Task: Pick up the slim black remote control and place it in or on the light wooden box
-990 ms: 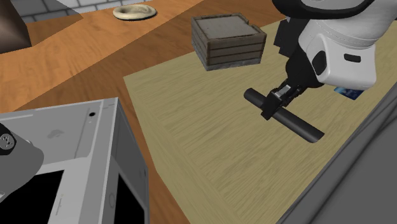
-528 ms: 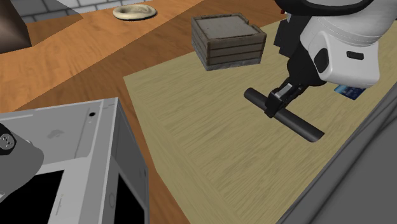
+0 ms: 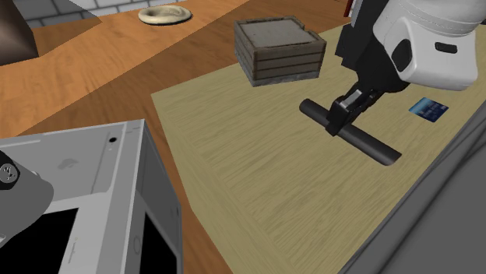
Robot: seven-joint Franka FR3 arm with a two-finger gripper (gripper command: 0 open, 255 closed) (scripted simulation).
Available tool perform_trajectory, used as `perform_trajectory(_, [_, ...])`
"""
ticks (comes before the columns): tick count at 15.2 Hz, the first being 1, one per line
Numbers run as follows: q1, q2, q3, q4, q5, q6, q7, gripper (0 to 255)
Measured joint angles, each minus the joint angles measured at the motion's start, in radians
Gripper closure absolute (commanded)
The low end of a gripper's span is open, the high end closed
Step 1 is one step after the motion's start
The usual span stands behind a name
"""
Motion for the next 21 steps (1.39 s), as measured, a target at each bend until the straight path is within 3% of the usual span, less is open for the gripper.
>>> perform_trajectory(21, [-0.008,-0.064,-0.006,0.182,-0.017,-0.241,0.048,255])
